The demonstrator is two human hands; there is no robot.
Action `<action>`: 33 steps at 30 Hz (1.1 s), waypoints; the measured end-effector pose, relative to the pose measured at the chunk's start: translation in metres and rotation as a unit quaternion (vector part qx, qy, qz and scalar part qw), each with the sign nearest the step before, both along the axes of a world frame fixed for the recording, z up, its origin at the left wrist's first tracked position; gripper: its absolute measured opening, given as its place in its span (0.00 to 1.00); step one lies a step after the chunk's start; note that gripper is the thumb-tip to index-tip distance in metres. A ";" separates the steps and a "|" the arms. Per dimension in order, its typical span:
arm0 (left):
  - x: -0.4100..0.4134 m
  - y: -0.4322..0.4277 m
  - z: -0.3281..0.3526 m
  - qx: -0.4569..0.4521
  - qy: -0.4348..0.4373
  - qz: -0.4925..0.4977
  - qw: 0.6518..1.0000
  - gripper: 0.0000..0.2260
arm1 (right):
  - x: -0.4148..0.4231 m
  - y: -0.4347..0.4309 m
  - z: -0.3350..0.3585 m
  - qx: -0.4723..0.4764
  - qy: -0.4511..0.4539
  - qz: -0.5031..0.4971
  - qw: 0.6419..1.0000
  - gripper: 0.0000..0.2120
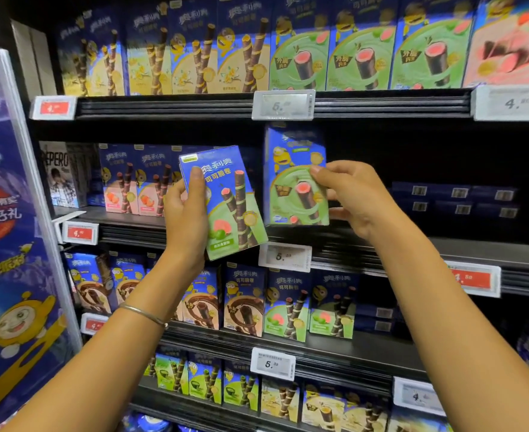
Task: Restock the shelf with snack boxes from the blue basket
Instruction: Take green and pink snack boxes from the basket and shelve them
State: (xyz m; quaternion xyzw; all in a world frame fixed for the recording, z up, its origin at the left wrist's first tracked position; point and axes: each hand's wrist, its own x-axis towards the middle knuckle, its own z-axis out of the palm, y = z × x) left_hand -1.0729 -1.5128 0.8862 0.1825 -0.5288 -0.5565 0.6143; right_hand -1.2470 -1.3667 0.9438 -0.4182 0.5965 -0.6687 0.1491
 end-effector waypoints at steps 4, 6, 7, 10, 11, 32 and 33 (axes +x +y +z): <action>0.000 0.002 0.005 0.015 -0.005 -0.003 1.000 0.16 | -0.038 -0.004 -0.008 -0.005 0.001 -0.115 0.993 0.14; -0.003 0.005 0.008 0.012 -0.013 -0.010 1.000 0.16 | -0.056 -0.012 -0.014 0.029 0.011 -0.165 0.986 0.15; -0.005 0.007 0.009 0.014 -0.013 -0.015 1.000 0.17 | -0.063 -0.016 -0.016 0.050 0.018 -0.186 0.981 0.14; -0.012 0.010 0.012 0.011 -0.008 -0.027 1.000 0.16 | -0.077 -0.030 -0.021 0.102 0.042 -0.221 0.969 0.13; -0.015 0.011 0.012 0.011 -0.009 -0.029 0.999 0.15 | -0.081 -0.034 -0.022 0.116 0.054 -0.228 0.965 0.13; -0.024 0.012 0.017 0.011 -0.012 -0.054 0.998 0.13 | -0.115 -0.097 -0.007 0.228 0.186 -0.314 0.902 0.17; -0.024 0.012 0.017 0.012 -0.012 -0.054 0.998 0.13 | -0.116 -0.099 -0.008 0.226 0.188 -0.317 0.902 0.17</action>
